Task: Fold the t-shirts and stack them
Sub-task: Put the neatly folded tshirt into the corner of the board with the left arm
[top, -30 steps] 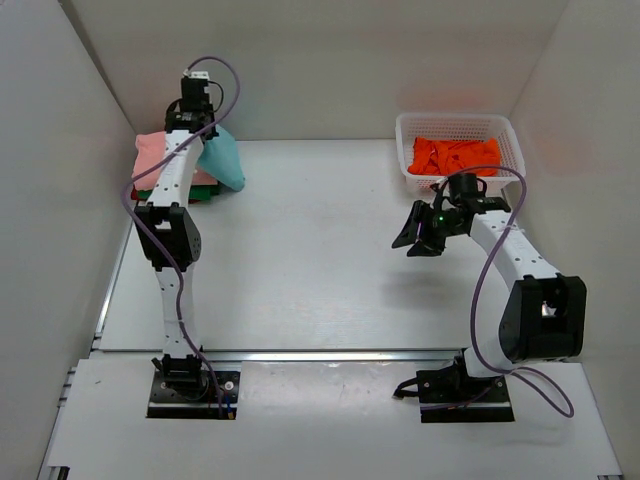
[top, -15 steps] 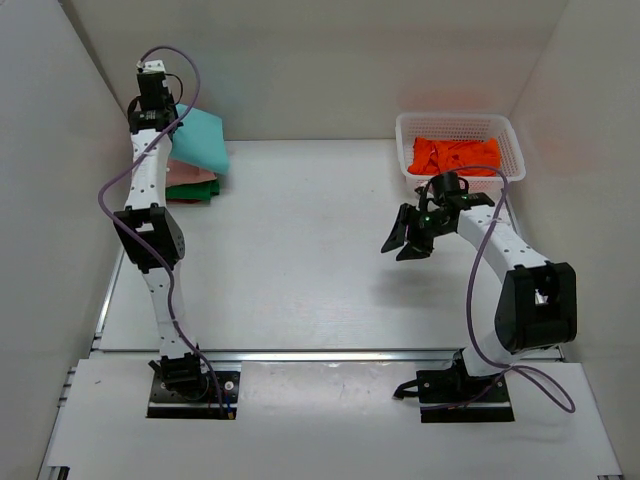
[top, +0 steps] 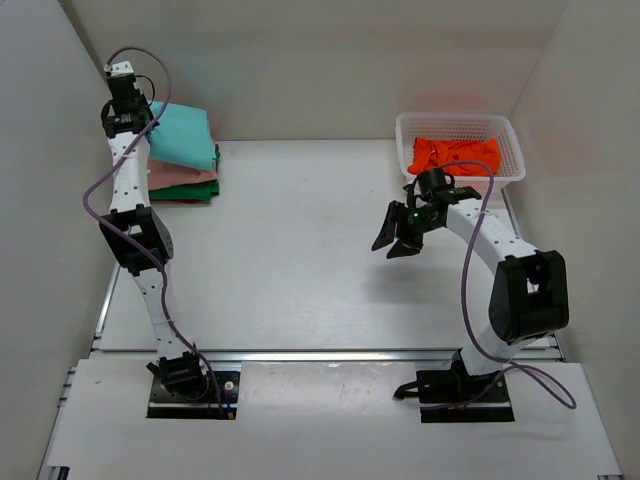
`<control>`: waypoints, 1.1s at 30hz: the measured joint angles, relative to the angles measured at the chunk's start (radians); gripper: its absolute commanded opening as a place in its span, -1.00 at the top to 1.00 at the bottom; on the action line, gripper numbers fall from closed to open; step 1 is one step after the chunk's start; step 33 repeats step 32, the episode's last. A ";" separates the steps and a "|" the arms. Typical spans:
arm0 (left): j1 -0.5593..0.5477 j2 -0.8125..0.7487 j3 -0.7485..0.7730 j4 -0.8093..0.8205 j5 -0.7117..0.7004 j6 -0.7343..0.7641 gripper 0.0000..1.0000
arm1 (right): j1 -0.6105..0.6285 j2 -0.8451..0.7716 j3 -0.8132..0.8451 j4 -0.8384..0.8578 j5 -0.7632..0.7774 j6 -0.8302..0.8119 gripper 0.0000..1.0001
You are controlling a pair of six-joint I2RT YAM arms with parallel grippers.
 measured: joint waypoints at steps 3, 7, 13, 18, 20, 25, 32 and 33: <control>0.016 0.002 0.000 0.006 0.000 -0.010 1.00 | 0.000 0.004 0.013 -0.004 0.003 0.002 0.08; 0.035 0.021 0.018 0.022 0.000 -0.027 -0.94 | 0.007 0.022 0.039 -0.008 0.012 0.002 0.06; 0.051 0.023 0.022 0.047 0.027 -0.066 -0.98 | 0.019 0.034 0.045 -0.019 0.027 -0.009 -0.21; 0.021 -0.138 -0.248 0.073 0.065 -0.130 -0.98 | 0.003 0.027 0.046 -0.039 0.065 -0.035 -0.98; -0.024 -0.264 -0.454 0.082 0.107 -0.166 -0.97 | -0.027 0.009 0.046 -0.048 0.089 -0.049 -0.98; -0.221 -0.613 -0.982 0.139 0.332 -0.319 -0.96 | -0.143 -0.129 0.006 -0.037 0.150 -0.093 -0.98; -0.441 -0.902 -1.302 0.010 0.443 -0.444 -0.97 | -0.222 -0.287 -0.106 -0.035 0.227 -0.149 -0.98; -0.441 -0.902 -1.302 0.010 0.443 -0.444 -0.97 | -0.222 -0.287 -0.106 -0.035 0.227 -0.149 -0.98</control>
